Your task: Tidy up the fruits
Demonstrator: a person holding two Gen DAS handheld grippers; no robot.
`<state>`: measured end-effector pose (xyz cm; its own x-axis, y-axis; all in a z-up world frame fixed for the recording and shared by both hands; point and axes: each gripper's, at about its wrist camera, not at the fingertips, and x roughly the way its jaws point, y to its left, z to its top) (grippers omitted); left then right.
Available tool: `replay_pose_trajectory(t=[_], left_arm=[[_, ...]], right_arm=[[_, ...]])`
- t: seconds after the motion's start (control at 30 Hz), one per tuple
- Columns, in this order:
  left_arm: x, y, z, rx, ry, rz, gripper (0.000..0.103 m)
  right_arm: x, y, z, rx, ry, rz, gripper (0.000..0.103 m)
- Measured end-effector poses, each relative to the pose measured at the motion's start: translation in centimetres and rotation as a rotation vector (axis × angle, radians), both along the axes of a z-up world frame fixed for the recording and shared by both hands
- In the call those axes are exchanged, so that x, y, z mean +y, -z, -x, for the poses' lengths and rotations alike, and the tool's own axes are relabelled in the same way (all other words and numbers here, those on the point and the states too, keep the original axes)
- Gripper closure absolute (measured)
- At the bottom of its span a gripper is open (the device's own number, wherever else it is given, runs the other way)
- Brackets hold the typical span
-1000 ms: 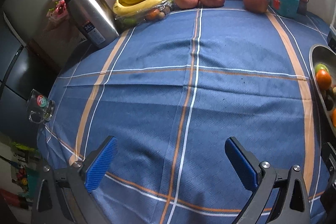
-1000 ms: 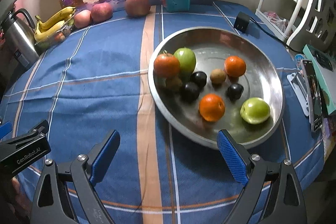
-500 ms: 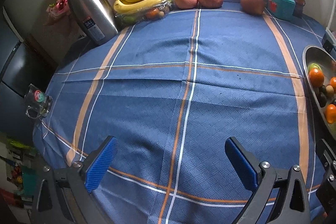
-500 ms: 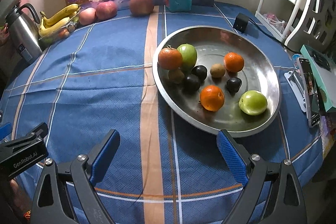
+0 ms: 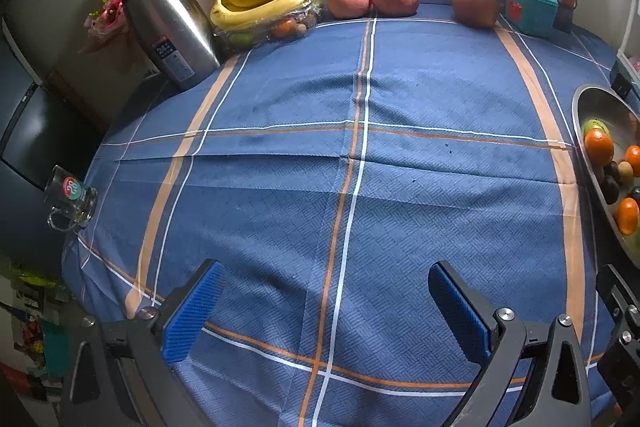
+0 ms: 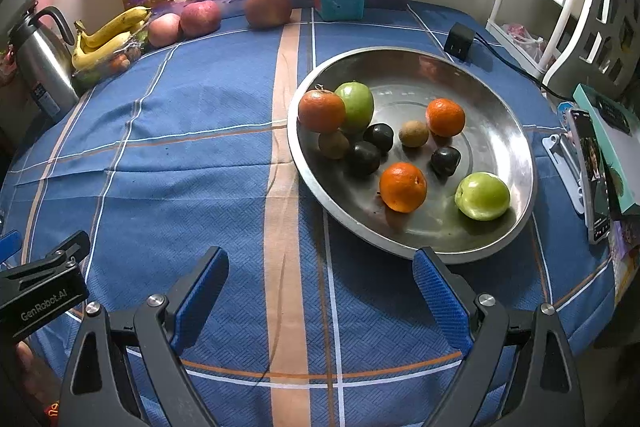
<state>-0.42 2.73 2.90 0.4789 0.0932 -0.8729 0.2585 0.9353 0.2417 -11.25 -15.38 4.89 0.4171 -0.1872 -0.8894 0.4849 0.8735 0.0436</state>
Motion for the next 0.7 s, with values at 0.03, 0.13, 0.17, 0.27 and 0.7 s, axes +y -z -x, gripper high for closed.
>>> replay_pose_trajectory(t=[0.03, 0.13, 0.17, 0.27, 0.7], left_arm=[[0.0, -0.03, 0.0, -0.001, 0.001, 0.001, 0.0], [-0.03, -0.07, -0.02, 0.0, 0.003, 0.003, 0.0], [-0.06, -0.06, -0.03, 0.001, 0.004, 0.003, 0.0], [-0.09, -0.09, -0.03, 0.002, 0.004, 0.004, 0.0], [-0.11, -0.15, -0.07, 0.002, 0.004, 0.004, 0.0]], right_arm=[[0.01, 0.0, 0.0, 0.0, 0.0, 0.0, 0.009], [-0.02, -0.02, -0.01, -0.001, -0.001, 0.002, 0.009], [-0.04, -0.01, -0.02, -0.001, -0.002, 0.003, 0.009], [-0.05, 0.01, -0.05, -0.001, -0.003, 0.004, 0.009], [-0.1, 0.02, -0.11, 0.001, -0.005, 0.007, 0.009]])
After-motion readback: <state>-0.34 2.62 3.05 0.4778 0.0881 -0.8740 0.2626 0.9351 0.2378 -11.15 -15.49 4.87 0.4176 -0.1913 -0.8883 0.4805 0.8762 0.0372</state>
